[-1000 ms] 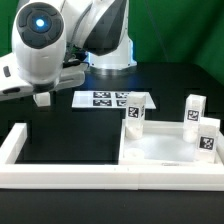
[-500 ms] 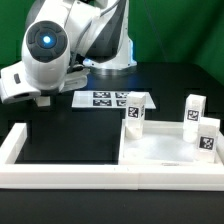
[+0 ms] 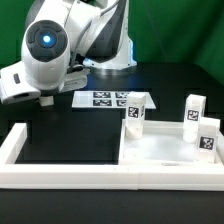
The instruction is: Assemble square table
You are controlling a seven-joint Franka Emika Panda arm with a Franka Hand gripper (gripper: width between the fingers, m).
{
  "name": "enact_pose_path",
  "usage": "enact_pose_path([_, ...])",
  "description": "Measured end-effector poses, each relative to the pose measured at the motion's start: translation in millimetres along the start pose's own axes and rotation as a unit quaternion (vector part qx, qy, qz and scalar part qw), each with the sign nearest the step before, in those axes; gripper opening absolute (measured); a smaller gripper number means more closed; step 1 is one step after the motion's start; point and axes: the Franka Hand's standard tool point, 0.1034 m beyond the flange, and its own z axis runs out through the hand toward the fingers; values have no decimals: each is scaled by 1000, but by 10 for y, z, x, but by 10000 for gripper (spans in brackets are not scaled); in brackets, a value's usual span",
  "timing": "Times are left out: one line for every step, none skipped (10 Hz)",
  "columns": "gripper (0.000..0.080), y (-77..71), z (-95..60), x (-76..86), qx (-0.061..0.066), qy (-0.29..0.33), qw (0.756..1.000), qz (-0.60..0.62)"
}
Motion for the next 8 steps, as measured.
enact_pose_path([268, 0, 0, 0, 0, 0, 1000, 0])
enact_pose_path([268, 0, 0, 0, 0, 0, 1000, 0])
enact_pose_path([268, 0, 0, 0, 0, 0, 1000, 0])
enact_pose_path([268, 0, 0, 0, 0, 0, 1000, 0])
enact_pose_path([268, 0, 0, 0, 0, 0, 1000, 0])
enact_pose_path([268, 1, -2, 1, 0, 0, 1000, 0])
enact_pose_path([269, -13, -53, 13, 0, -1, 1000, -1])
enact_pose_path([269, -94, -381, 47, 0, -8, 1000, -10])
